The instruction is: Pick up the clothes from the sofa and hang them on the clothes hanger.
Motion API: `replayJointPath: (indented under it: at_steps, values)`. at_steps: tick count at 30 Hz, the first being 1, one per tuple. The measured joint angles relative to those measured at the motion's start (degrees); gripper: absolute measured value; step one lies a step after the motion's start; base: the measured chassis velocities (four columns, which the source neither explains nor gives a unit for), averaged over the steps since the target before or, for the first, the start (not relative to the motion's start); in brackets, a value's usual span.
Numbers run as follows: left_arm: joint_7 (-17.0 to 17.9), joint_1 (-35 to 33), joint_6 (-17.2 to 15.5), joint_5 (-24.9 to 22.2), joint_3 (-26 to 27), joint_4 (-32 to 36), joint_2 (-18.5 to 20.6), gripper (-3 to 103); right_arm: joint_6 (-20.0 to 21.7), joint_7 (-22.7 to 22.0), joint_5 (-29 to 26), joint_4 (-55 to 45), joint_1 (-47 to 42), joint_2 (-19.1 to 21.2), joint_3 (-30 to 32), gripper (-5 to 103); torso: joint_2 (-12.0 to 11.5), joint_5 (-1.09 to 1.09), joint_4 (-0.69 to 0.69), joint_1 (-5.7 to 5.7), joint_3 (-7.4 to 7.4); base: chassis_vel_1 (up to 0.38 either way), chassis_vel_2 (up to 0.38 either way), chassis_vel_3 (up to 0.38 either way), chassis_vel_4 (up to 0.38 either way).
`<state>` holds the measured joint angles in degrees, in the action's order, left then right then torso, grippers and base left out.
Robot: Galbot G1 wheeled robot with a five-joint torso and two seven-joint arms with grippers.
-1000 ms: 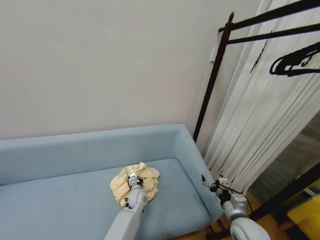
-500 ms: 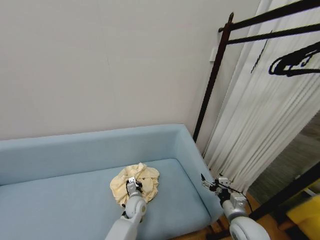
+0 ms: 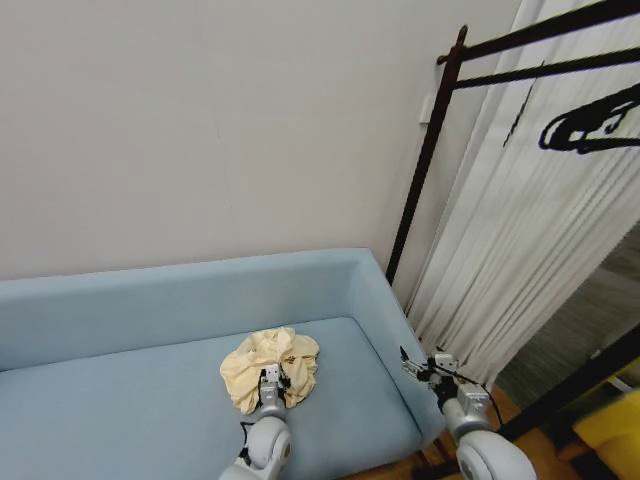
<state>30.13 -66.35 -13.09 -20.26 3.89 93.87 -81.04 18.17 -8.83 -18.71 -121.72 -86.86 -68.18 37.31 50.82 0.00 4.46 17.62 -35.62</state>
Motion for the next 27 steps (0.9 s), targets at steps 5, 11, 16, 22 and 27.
replayJointPath:
  at_steps: [5,11,16,22,27]
  values:
    - [0.1,-0.3,-0.7,-1.3,0.0,0.8,0.1,19,0.0,0.0,0.0,0.0,0.0,0.0,0.0,100,0.0,0.00,0.00,0.00,0.00,0.000,0.000,0.000,0.000]
    - [6.0,-3.1,-5.3,-9.6,0.8,6.2,0.4,40,0.0,0.0,-0.1,0.0,-0.1,0.0,0.1,100,0.0,0.00,0.00,0.00,0.00,0.000,0.000,0.000,0.000]
    - [10.0,-4.5,-4.1,-13.2,1.3,9.9,0.6,62,-0.1,0.0,-0.1,0.1,0.0,0.1,0.0,100,0.0,0.00,-0.01,0.00,0.00,0.000,0.000,0.000,0.000]
    - [12.4,-1.6,-3.4,-16.1,1.7,9.2,-0.9,84,-0.1,0.1,0.0,0.2,0.3,0.6,-0.6,100,0.0,0.00,0.00,0.00,0.00,0.000,0.000,0.000,0.000]
    - [15.3,2.2,-3.3,-19.4,1.5,7.6,-3.3,97,0.0,0.1,0.1,0.2,0.1,1.3,-0.7,100,0.0,0.00,0.01,0.00,0.00,0.000,0.000,0.000,0.000]
